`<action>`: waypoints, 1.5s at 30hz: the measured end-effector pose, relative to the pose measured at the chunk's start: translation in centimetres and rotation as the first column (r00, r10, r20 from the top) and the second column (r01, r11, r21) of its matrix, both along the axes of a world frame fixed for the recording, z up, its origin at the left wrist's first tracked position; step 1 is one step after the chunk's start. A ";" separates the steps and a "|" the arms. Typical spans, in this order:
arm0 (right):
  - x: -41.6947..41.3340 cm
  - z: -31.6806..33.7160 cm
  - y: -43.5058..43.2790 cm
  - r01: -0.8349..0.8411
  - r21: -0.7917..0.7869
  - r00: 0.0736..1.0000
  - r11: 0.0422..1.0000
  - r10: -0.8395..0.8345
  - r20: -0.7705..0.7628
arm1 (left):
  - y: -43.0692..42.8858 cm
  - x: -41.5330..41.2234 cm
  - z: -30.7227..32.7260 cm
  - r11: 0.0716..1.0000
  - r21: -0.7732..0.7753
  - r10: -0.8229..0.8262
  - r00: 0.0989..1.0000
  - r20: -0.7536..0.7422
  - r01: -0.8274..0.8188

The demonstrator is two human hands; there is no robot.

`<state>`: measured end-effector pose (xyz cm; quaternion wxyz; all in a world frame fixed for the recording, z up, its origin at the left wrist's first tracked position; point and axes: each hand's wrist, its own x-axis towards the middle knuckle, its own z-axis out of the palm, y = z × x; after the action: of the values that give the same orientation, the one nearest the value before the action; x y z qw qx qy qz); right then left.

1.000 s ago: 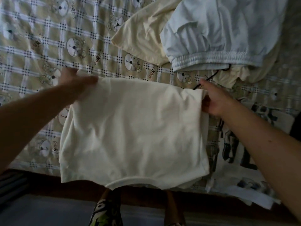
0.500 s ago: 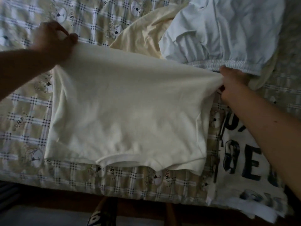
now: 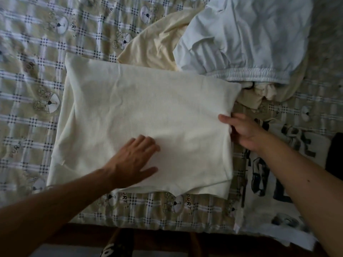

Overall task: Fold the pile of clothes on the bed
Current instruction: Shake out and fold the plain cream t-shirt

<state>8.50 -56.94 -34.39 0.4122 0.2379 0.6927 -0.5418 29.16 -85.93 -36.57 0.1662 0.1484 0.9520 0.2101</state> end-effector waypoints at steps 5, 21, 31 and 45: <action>3.0 -0.5 0.5 0.005 0.424 0.968 0.906 0.103 -0.231 | 1.6 2.0 -1.5 0.980 -0.084 -0.180 0.984 -0.009 0.179; 12.2 -0.3 3.3 -0.050 0.399 0.977 0.916 0.127 -0.171 | 4.0 -2.9 -0.6 0.997 -0.049 -0.055 0.997 -0.051 0.052; 17.4 -0.4 3.6 0.048 0.342 0.994 0.938 -0.011 -0.110 | 17.8 -17.1 1.3 0.938 0.175 0.286 0.953 0.100 -0.299; 16.9 5.2 -4.6 -0.024 0.249 0.924 0.968 0.117 -0.365 | 17.3 -23.0 6.8 0.949 0.018 0.314 0.948 -0.055 -0.314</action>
<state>25.44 -61.50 -29.15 0.2591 0.1525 0.8275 -0.4743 6.15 -68.63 -29.72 0.1027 0.0016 0.9668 0.2338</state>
